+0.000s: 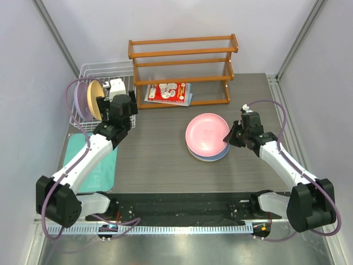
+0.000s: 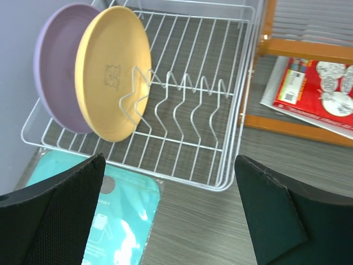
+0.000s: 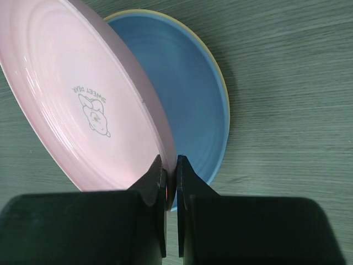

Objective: Unload the plates from the dish rack

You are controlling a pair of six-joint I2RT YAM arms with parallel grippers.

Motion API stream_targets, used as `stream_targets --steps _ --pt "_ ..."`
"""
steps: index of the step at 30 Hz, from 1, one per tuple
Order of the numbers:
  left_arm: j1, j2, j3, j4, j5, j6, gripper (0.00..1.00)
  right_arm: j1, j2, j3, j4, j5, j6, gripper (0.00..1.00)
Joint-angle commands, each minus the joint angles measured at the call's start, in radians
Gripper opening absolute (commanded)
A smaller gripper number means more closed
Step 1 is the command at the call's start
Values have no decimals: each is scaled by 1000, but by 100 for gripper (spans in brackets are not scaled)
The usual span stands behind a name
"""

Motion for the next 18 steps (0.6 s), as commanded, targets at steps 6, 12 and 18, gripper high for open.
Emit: stream_targets --steps 6,12,18 --pt "100 73 106 -18 -49 46 100 -1 19 0 26 -47 -6 16" --pt "212 102 143 -21 7 40 99 -1 25 3 22 -12 -15 43" --pt "307 140 196 -40 68 24 99 -1 -20 26 -15 130 -33 78"
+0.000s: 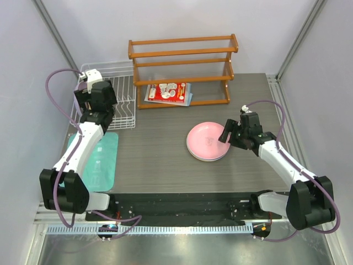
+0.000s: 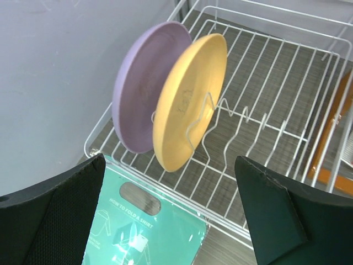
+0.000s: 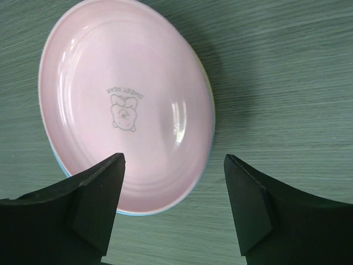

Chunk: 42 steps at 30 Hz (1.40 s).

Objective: Unload the plates from the dish rack

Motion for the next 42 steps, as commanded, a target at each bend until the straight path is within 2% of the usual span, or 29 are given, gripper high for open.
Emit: stream_targets --steps 1,7,12,14,19,22,25,30,31,33,34,35,39,42 --pt "59 37 74 -3 52 -8 99 -1 -53 44 -34 136 -31 79" --pt "111 120 125 15 112 -6 100 -1 -97 84 -63 253 -54 80" --pt "123 183 129 78 97 6 97 -2 -67 99 -53 236 -55 80" --pt "129 213 129 113 98 8 87 -1 -56 99 -45 236 -55 80" --pt "139 275 129 219 54 44 74 -1 -33 95 -31 238 -57 80" --pt "140 310 134 268 35 69 57 -1 -22 93 -26 239 -58 80" --pt "139 341 142 287 0 97 46 -1 -15 93 -23 244 -63 80" --pt "139 326 86 360 -75 147 43 -1 -7 93 -19 236 -66 80" --pt "139 320 80 364 -77 156 37 -1 -5 93 -17 233 -66 80" --pt "139 318 69 373 -80 158 33 -1 2 92 -14 226 -67 80" --pt "139 316 69 373 -78 158 23 -1 4 90 -13 223 -67 80" --pt "139 321 71 371 -75 158 20 -1 8 92 -11 220 -66 80" --pt "139 330 80 354 -84 160 14 -1 2 84 -13 207 -66 80" --pt "139 326 80 345 -94 161 0 -1 -5 78 -8 206 -66 80"
